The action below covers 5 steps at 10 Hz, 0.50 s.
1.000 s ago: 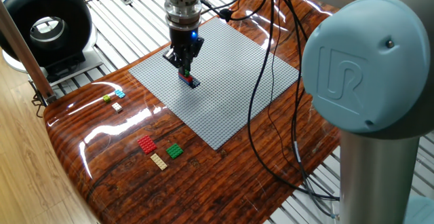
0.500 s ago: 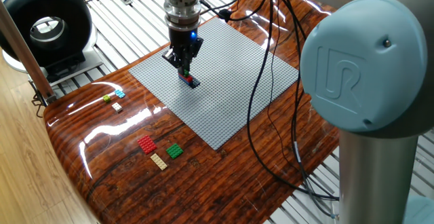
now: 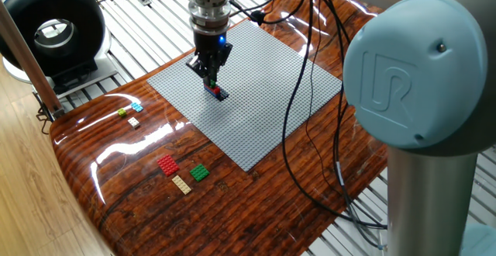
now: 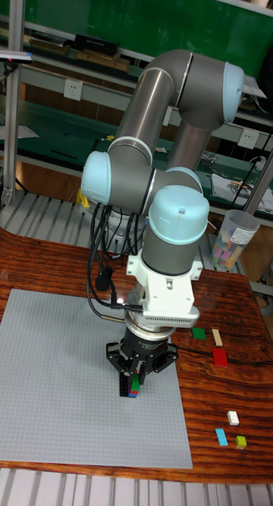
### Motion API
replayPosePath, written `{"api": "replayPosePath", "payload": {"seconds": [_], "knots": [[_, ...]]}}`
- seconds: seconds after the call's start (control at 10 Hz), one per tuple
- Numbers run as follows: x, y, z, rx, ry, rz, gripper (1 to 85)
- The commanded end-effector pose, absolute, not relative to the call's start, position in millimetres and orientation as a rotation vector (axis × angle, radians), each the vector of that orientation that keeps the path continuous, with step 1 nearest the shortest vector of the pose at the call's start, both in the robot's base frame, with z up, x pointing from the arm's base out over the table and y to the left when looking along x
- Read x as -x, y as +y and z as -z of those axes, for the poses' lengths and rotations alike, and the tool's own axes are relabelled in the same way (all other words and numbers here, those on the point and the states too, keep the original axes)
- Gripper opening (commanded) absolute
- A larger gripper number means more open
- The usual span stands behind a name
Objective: Build with small Lego blocks
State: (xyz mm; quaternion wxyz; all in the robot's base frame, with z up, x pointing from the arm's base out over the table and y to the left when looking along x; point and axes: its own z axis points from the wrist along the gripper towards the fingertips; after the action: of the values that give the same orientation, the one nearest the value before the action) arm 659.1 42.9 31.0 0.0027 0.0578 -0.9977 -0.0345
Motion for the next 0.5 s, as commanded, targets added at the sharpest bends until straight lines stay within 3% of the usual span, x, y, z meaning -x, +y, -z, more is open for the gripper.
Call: {"api": "replayPosePath", "payload": {"seconds": [0.0,0.4], "knots": [[-658.7,33.4,-32.2,-0.203,-3.128,0.079,1.3],[-657.6,34.2,-34.4,-0.193,-3.119,0.082,1.3]]}}
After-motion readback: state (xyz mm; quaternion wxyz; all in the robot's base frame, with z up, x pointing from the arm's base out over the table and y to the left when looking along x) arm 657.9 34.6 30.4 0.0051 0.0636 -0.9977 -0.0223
